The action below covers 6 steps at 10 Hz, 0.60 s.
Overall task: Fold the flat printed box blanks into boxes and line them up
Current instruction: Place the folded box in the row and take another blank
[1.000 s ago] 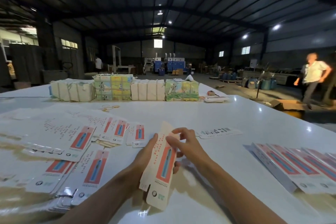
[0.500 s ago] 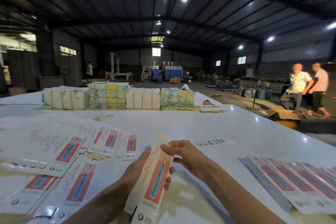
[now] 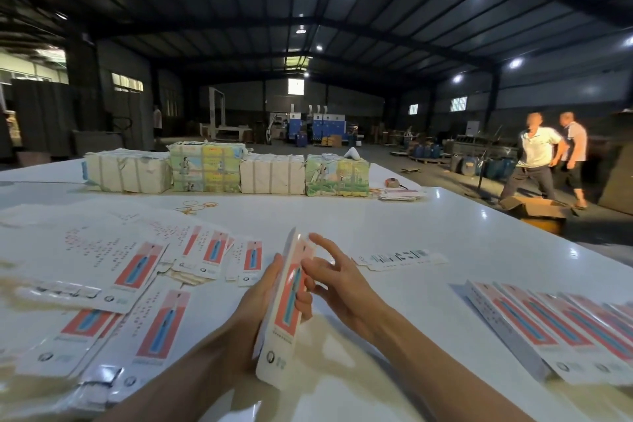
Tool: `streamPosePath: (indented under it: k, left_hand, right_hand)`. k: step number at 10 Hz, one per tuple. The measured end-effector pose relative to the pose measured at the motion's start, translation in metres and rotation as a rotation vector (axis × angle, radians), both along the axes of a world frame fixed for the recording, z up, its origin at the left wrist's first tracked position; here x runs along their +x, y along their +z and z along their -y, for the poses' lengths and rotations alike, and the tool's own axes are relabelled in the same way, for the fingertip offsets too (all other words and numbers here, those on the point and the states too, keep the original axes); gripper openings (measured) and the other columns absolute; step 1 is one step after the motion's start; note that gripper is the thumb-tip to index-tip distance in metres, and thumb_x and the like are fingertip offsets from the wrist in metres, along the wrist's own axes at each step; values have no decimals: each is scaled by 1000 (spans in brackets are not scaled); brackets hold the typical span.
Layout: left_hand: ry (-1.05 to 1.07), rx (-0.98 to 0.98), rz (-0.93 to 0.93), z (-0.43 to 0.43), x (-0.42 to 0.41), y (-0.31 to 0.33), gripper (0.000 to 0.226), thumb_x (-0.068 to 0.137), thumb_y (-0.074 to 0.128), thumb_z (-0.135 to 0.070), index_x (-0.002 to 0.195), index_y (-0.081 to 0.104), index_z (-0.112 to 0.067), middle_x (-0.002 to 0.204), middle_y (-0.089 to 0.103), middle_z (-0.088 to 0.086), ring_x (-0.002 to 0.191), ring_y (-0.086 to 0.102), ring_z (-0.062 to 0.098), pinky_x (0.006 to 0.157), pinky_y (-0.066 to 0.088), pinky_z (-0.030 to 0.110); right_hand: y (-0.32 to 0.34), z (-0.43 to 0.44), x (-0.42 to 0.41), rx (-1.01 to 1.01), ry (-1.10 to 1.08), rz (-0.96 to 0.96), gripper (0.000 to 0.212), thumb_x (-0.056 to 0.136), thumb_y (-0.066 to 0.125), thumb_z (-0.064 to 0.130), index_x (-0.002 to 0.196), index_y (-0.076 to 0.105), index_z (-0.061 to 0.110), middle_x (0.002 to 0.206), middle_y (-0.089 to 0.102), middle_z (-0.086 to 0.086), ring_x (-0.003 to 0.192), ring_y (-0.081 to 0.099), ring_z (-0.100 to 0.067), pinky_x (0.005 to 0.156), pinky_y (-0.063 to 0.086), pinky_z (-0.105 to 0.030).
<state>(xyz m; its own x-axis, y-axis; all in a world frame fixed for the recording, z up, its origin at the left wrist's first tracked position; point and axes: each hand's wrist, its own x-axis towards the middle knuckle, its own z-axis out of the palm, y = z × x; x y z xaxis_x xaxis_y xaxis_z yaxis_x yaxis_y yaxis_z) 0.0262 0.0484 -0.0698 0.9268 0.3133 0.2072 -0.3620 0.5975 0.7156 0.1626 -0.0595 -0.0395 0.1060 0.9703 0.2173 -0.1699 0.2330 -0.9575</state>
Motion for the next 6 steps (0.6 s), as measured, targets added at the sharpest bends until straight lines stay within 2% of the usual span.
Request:
streamPosePath:
  k: [1, 2, 3, 4, 5, 6]
  left_hand:
    - [142, 7, -86, -5, 1, -1, 41, 82, 90, -24, 111, 77, 1, 99, 76, 24, 86, 78, 39, 79, 63, 50]
    - [547, 190, -347, 12, -9, -10, 42, 89, 61, -63, 102, 77, -27, 104, 74, 12, 95, 75, 34, 88, 61, 53]
    - [738, 336, -296, 28, -16, -12, 32, 101, 57, -57, 121, 70, -37, 116, 76, 16, 105, 75, 43, 87, 62, 59]
    - [848, 553, -347, 42, -16, 1, 42, 95, 53, -62, 135, 47, -66, 117, 73, -5, 98, 78, 14, 67, 65, 34]
    - [821, 656, -380, 48, -18, 13, 52, 94, 53, -69, 142, 34, -71, 128, 67, -16, 103, 77, 8, 64, 62, 26]
    - [822, 805, -393, 52, -16, 16, 76, 80, 72, -68, 135, 20, -76, 130, 52, -34, 96, 76, 6, 62, 59, 19]
  right_hand:
    - [-5, 1, -4, -9, -37, -25, 66, 94, 79, 30, 148, 40, 38, 95, 68, -19, 102, 74, -28, 95, 60, -43]
    - [-6, 7, -2, 15, -28, -20, 63, 95, 78, 30, 149, 45, 30, 101, 73, -21, 99, 73, -34, 94, 62, -52]
    - [-5, 9, 1, 35, -107, 40, 59, 93, 78, 38, 145, 50, 33, 105, 78, -19, 97, 77, -31, 87, 64, -45]
    - [-6, 7, 4, 57, -196, 149, 59, 90, 76, 48, 142, 53, 33, 102, 80, -13, 100, 78, -29, 96, 62, -43]
    - [-6, 7, 5, 86, -230, 184, 55, 93, 76, 47, 141, 52, 35, 103, 81, -9, 101, 78, -28, 88, 64, -35]
    - [-2, 8, 5, 104, -236, 196, 51, 95, 76, 43, 140, 52, 39, 105, 81, -6, 103, 78, -25, 83, 63, -29]
